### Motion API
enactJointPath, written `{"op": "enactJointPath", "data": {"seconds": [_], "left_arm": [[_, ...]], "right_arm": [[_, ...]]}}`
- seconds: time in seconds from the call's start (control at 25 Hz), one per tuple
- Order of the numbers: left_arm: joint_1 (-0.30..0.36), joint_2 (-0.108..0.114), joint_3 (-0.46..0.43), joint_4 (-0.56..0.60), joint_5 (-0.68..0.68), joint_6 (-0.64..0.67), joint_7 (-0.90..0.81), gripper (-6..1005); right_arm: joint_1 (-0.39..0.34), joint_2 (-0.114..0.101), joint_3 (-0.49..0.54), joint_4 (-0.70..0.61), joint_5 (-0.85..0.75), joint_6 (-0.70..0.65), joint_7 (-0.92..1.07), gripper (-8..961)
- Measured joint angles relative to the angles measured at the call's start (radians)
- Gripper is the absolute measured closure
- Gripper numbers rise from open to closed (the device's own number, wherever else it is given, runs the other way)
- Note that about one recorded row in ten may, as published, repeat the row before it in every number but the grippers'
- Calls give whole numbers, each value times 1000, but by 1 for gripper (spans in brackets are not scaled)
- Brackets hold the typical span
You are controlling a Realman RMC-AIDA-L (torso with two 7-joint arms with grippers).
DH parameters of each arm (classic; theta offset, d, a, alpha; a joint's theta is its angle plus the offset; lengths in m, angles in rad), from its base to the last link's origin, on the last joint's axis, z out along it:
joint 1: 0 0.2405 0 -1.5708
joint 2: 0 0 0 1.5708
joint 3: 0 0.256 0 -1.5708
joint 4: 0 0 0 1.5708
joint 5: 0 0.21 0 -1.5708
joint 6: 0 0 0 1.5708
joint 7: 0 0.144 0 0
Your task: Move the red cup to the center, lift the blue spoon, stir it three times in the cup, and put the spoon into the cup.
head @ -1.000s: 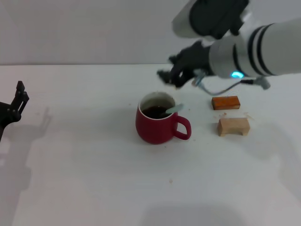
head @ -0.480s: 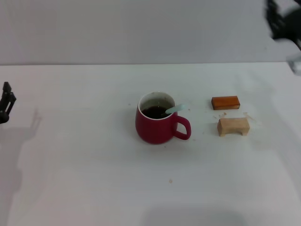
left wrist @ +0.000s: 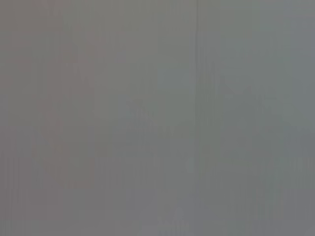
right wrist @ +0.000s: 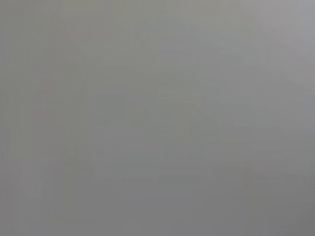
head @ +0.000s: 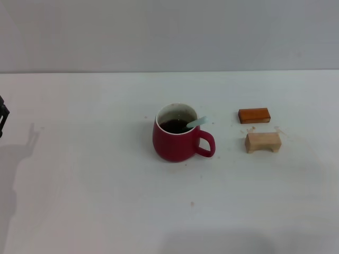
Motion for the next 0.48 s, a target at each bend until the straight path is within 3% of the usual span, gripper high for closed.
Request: {"op": "enactJointPath", "data": {"seconds": [0.2, 0.48], "left_arm": [[0, 0, 0, 7, 0, 0, 1, 144], [-4, 0, 0, 7, 0, 0, 6, 144]], "right_arm": [[8, 0, 0, -150, 21, -67, 213, 336], [34, 4, -2, -228, 35, -84, 234, 336]]}}
